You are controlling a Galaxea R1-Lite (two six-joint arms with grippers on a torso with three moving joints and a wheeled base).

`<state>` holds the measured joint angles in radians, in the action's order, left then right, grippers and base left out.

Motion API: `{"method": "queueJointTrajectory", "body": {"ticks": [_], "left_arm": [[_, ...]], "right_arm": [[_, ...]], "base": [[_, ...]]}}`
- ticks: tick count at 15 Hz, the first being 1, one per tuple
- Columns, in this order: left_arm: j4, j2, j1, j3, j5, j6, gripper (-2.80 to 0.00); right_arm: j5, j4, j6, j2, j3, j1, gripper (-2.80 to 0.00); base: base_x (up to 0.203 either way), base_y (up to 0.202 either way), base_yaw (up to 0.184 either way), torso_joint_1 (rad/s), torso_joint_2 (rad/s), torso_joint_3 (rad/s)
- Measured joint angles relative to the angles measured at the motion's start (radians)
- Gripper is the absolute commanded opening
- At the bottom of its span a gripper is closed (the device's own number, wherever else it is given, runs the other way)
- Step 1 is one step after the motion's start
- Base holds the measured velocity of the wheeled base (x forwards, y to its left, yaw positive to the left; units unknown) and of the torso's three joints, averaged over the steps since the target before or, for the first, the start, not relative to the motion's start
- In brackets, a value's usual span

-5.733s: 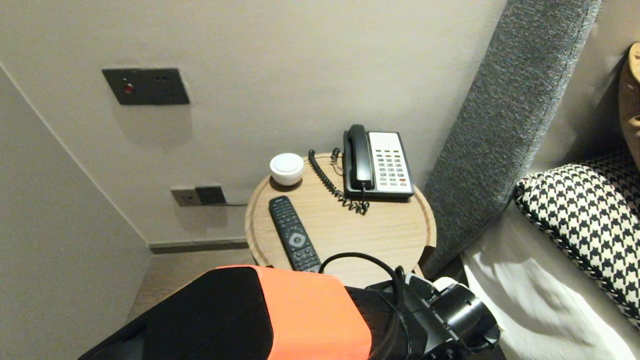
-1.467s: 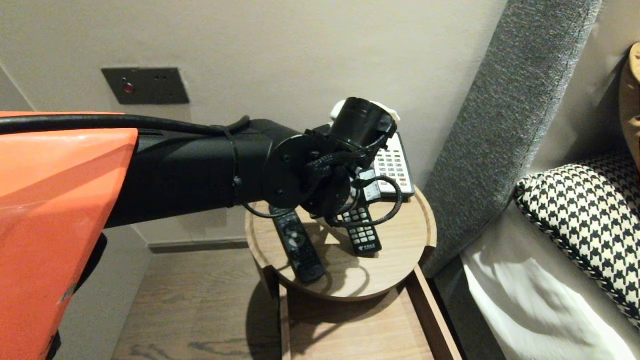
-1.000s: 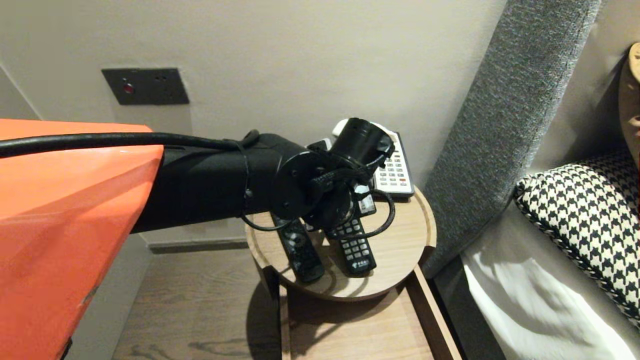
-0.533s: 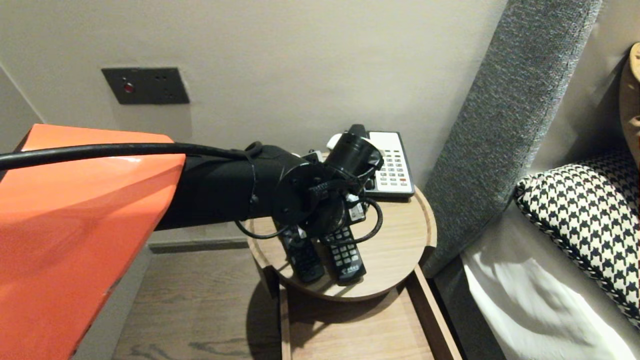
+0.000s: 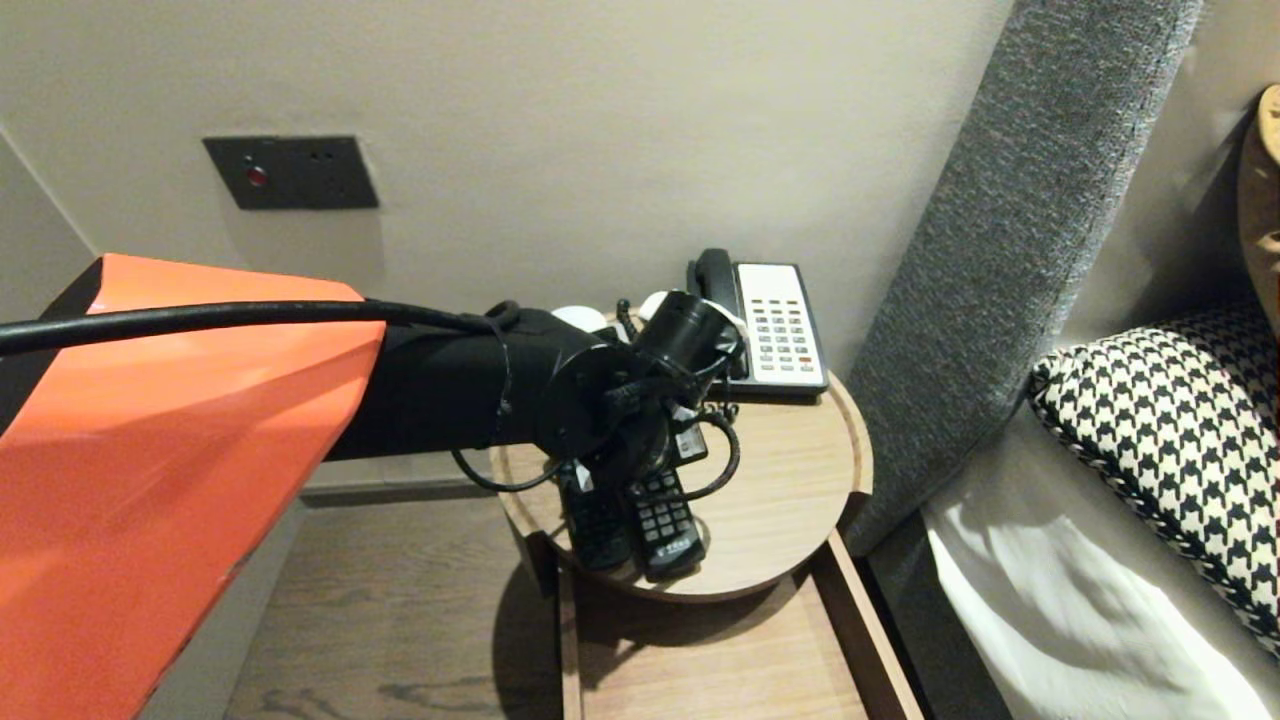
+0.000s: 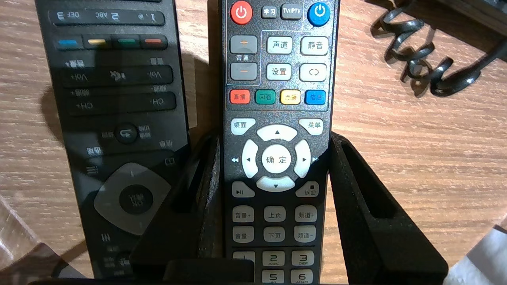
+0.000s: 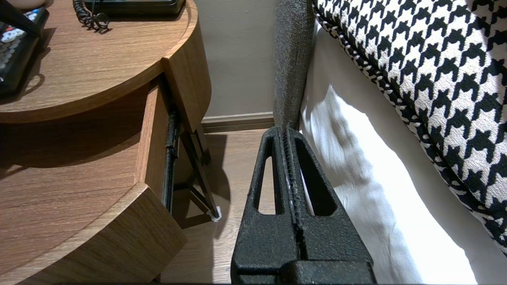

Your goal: Take the remote control out of the drawer one by one and place them on the table

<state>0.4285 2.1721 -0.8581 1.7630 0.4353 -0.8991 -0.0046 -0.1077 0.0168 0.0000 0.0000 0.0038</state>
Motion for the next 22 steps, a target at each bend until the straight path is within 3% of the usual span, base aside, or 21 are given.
{"method": "queueJointTrajectory", "body": {"ticks": [11,17,18,22], "left_arm": [[0.008,0.025,-0.001,0.027,0.001,0.029,-2.8],[0.039,0.034,-0.011,0.029,0.004,0.092,-2.8],[0.04,0.035,-0.013,0.029,0.004,0.094,0.0],[0.04,0.035,-0.016,0.03,0.0,0.094,0.0]], "right_arm": [[0.0,0.0,0.0,0.0,0.0,0.0,-2.8],[0.0,0.0,0.0,0.0,0.0,0.0,-2.8],[0.0,0.0,0.0,0.0,0.0,0.0,-2.8],[0.0,0.0,0.0,0.0,0.0,0.0,-2.8]], "base": [[0.0,0.0,0.0,0.0,0.0,0.0],[0.0,0.0,0.0,0.0,0.0,0.0],[0.0,0.0,0.0,0.0,0.0,0.0],[0.0,0.0,0.0,0.0,0.0,0.0]]}}
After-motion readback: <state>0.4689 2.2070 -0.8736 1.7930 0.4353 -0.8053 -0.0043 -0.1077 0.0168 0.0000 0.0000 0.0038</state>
